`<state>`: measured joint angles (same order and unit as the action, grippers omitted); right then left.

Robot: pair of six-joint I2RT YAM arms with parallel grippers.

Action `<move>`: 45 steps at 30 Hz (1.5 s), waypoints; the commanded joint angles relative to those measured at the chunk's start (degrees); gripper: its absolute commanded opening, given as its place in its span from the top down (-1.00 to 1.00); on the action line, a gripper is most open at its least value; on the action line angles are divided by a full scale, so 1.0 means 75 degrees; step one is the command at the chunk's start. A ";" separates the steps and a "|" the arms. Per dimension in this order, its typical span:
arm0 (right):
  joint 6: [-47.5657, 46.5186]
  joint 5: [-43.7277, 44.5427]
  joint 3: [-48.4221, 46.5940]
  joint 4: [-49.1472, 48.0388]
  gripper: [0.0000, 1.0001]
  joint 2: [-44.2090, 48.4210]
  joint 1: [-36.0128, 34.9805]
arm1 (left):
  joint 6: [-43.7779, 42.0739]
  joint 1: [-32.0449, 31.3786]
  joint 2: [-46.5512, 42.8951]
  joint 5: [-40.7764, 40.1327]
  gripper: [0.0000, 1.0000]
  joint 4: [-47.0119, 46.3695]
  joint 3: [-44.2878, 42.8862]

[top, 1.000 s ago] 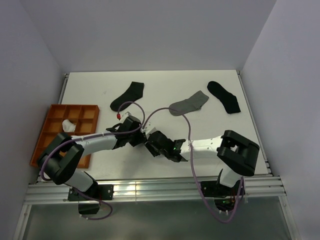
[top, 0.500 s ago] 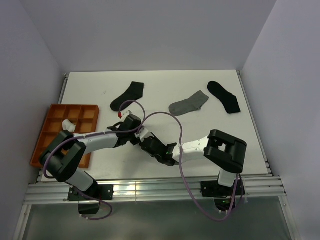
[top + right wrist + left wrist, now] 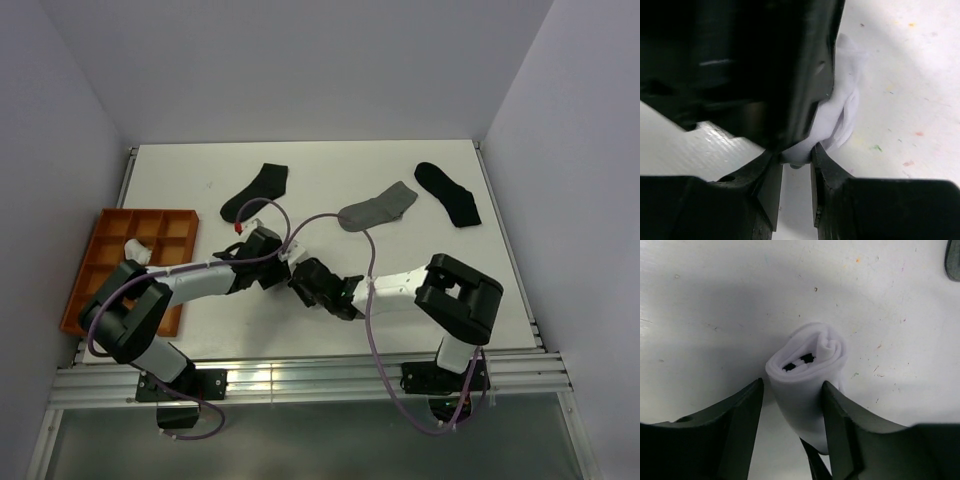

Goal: Roll the socks
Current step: Roll the sock at the center of the board.

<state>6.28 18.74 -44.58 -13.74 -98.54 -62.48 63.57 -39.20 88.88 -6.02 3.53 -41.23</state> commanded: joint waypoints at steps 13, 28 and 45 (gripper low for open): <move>0.1529 -0.5720 -0.0114 -0.0512 1.00 -0.0349 0.1967 | 0.0688 0.0750 -0.1924 0.0499 -0.40 -0.0154 0.1408; 0.2559 -0.7619 -0.1075 0.0074 1.00 -0.1603 0.2494 | 0.1297 0.0821 -0.3835 0.0041 -0.47 -0.1221 0.2954; 0.5325 -0.9342 -0.1029 -0.1437 1.00 -0.2728 0.2905 | 0.1356 0.0832 -0.3168 -0.0322 -0.39 -0.1783 0.3295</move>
<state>40.82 -49.65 -53.91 -23.79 -116.40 -41.01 74.61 -33.19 62.87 -7.27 -8.16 -15.25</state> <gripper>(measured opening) 0.309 0.700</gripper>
